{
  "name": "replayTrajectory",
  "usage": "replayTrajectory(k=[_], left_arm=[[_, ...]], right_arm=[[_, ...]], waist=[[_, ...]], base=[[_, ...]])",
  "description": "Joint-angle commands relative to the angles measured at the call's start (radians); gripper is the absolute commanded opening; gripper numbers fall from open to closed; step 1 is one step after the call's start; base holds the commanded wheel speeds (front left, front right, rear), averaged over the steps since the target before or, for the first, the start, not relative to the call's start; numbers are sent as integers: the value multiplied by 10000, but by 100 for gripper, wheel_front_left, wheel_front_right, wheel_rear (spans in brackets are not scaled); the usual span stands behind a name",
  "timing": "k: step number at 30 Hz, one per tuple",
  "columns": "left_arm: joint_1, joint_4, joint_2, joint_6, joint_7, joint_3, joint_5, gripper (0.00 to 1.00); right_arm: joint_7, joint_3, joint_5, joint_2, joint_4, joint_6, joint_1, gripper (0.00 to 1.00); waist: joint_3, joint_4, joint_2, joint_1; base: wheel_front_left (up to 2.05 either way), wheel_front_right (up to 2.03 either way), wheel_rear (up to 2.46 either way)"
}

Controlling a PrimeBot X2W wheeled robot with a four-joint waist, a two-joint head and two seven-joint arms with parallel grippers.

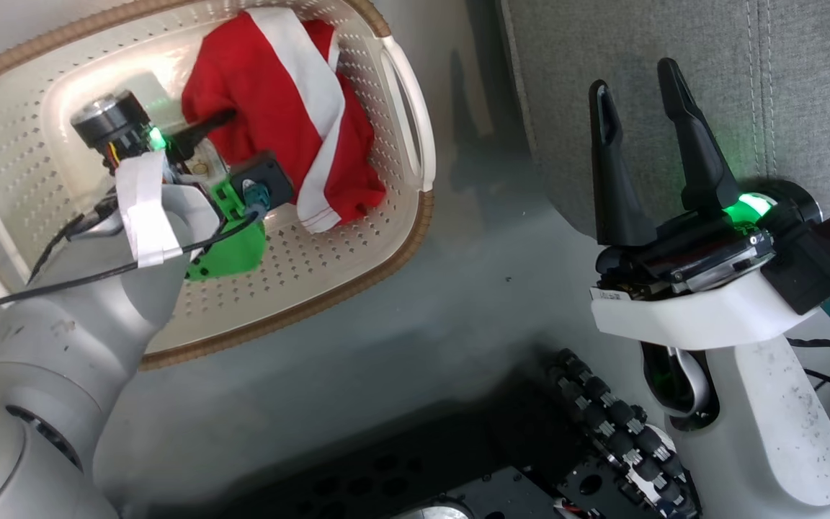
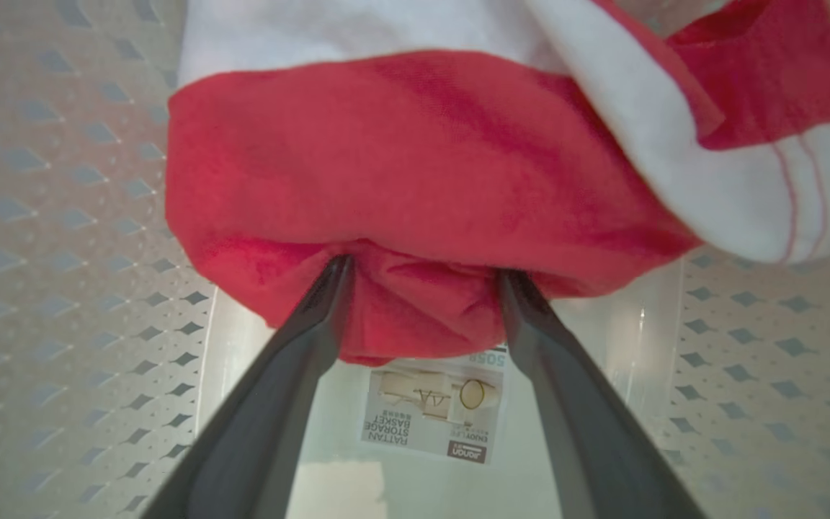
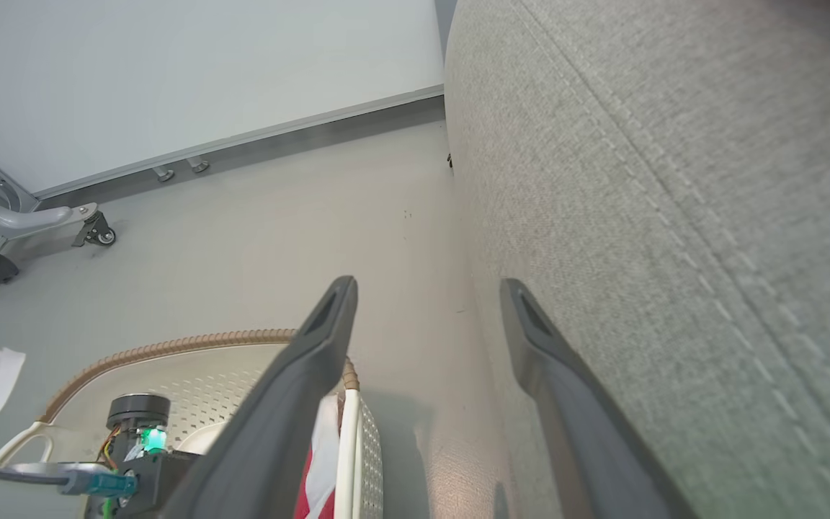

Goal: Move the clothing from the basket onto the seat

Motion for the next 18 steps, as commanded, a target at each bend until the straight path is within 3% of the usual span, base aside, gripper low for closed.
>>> replayTrajectory(k=[1,10,18], left_arm=[[-157,81,38,185,13,-20,3,100],[-632,277,-155,409,-15,-147,396,100],[-870,328,-432,-206,401,263,-349,100]], right_arm=[[59,-147,222,-72,439,-24,285,100],[100,-102,652,-75,484,-33,461,100],[102,-34,708,-76,370,-35,678,100]], waist=[[201,-171,0,-1],[314,-271,0,-1],[377,-334,0,-1]], base=[[0,0,0],[0,0,0],[0,0,0]])
